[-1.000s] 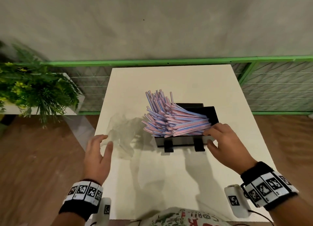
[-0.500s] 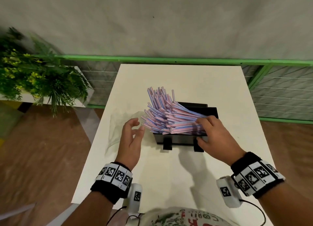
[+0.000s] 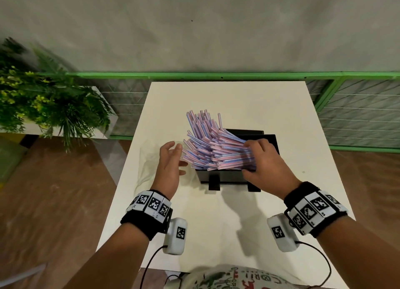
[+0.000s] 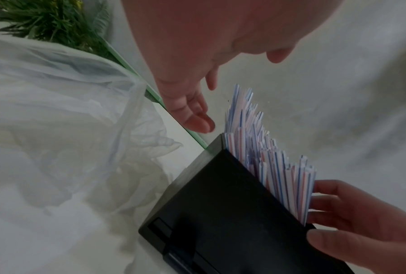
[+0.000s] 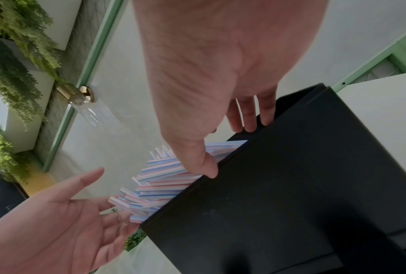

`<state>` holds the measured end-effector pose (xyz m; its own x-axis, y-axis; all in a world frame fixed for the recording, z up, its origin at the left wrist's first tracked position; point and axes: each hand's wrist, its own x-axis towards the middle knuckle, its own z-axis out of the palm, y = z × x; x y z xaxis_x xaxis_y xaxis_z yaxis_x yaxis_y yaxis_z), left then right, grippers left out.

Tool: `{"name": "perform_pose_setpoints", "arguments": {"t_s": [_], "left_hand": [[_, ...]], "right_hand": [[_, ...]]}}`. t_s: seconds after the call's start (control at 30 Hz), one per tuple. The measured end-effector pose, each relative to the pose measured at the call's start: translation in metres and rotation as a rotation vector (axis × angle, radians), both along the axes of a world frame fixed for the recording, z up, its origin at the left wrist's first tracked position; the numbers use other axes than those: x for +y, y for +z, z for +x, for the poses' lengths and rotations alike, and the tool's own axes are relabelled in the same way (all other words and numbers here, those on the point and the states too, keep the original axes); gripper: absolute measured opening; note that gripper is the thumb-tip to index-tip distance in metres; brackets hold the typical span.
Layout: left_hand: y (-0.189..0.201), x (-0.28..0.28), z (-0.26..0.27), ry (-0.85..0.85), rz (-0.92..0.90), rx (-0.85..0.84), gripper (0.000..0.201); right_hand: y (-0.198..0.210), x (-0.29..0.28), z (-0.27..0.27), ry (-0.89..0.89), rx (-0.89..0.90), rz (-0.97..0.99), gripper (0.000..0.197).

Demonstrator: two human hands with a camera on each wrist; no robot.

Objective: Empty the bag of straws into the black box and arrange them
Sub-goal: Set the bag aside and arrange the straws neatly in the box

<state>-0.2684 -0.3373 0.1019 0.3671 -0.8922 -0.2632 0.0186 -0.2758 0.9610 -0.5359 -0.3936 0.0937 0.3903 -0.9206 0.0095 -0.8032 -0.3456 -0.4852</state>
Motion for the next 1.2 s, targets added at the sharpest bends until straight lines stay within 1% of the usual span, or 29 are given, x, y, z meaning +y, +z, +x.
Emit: {"name": "perform_pose_setpoints", "arguments": {"t_s": [0.1, 0.2, 0.27, 0.33, 0.43, 0.53, 0.67, 0.73, 0.8, 0.83, 0.9, 0.97, 1.0, 1.03, 1.1, 1.13, 1.2], "left_hand": [[0.002, -0.011, -0.004, -0.05, 0.07, 0.038, 0.058], [0.005, -0.017, -0.012, -0.12, 0.111, -0.022, 0.051], [0.002, -0.022, -0.015, -0.153, 0.123, -0.098, 0.056], [0.0, -0.026, -0.016, -0.163, 0.124, -0.152, 0.061], [0.001, -0.031, -0.019, -0.164, 0.119, -0.128, 0.064], [0.006, -0.034, -0.025, -0.161, 0.124, -0.067, 0.057], [0.008, -0.04, -0.03, -0.15, 0.174, 0.04, 0.036], [0.008, -0.041, -0.034, -0.184, 0.171, 0.048, 0.022], [0.009, -0.042, -0.041, -0.216, 0.153, 0.056, 0.018], [0.01, -0.043, -0.045, -0.225, 0.141, 0.069, 0.019], [0.01, -0.044, -0.054, -0.234, 0.119, 0.104, 0.02], [0.012, -0.044, -0.062, -0.245, 0.104, 0.133, 0.014], [0.014, -0.045, -0.064, -0.252, 0.102, 0.147, 0.012], [0.016, -0.045, -0.066, -0.257, 0.104, 0.161, 0.013], [0.018, -0.046, -0.067, -0.259, 0.1, 0.177, 0.017], [0.017, -0.046, -0.066, -0.262, 0.083, 0.157, 0.018], [0.014, -0.042, -0.06, -0.276, 0.016, 0.022, 0.025]], "right_hand": [[-0.001, -0.006, 0.005, 0.009, -0.01, 0.111, 0.086], [-0.006, -0.007, 0.009, 0.003, -0.029, 0.134, 0.094], [-0.009, -0.008, 0.01, -0.025, -0.061, 0.138, 0.1], [-0.011, -0.011, 0.011, -0.067, -0.096, 0.163, 0.11], [-0.014, -0.015, 0.015, -0.107, -0.12, 0.125, 0.119], [-0.018, -0.02, 0.016, -0.144, -0.136, 0.105, 0.117], [-0.028, -0.021, 0.013, -0.16, -0.175, 0.069, 0.1], [-0.024, -0.02, 0.012, -0.165, -0.2, 0.095, 0.098], [-0.021, -0.022, 0.012, -0.131, -0.216, 0.138, 0.098], [-0.02, -0.023, 0.012, -0.114, -0.23, 0.155, 0.101], [-0.02, -0.027, 0.012, -0.111, -0.282, 0.197, 0.117], [-0.021, -0.03, 0.012, -0.131, -0.301, 0.19, 0.128], [-0.023, -0.031, 0.012, -0.139, -0.29, 0.167, 0.127], [-0.023, -0.031, 0.011, -0.14, -0.284, 0.147, 0.122], [-0.025, -0.031, 0.009, -0.146, -0.301, 0.136, 0.103], [-0.026, -0.031, 0.009, -0.159, -0.314, 0.142, 0.095], [-0.03, -0.032, 0.011, -0.191, -0.337, 0.141, 0.084]]}}
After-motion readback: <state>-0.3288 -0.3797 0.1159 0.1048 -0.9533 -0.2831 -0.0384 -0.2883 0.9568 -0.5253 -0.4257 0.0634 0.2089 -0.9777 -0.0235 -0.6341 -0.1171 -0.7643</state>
